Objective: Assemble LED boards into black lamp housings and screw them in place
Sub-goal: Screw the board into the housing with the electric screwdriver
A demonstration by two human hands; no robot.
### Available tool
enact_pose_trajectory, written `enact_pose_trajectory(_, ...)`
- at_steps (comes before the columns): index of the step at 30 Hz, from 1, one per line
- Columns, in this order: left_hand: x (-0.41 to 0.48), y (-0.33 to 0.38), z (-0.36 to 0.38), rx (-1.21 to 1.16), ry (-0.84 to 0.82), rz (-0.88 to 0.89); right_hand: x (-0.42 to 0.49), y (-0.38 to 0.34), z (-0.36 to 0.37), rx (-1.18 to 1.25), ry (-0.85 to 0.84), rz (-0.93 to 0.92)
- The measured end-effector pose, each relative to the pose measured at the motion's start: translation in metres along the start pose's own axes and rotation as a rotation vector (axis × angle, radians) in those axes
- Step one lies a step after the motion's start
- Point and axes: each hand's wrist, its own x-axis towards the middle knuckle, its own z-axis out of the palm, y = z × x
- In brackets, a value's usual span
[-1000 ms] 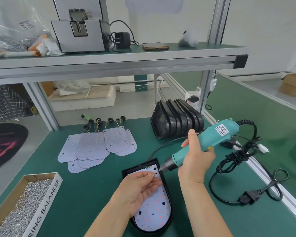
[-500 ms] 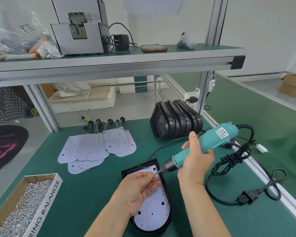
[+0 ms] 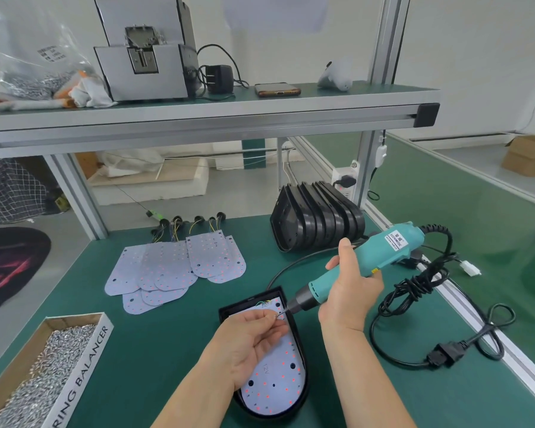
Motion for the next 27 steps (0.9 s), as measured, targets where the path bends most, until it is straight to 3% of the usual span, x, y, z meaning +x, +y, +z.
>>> enact_pose_trajectory(20, -0.0015, -0.0014, 0.0004, -0.046, 0.035, 0.030, -0.0025, 0.0081, 0.0027, -0.073, 0.082, 0.021)
enact_pose_trajectory(27, -0.0038, 0.0008, 0.0032, 0.051, 0.026, 0.089, -0.0002, 0.0019, 0.0025, -0.064, 0.063, 0.015)
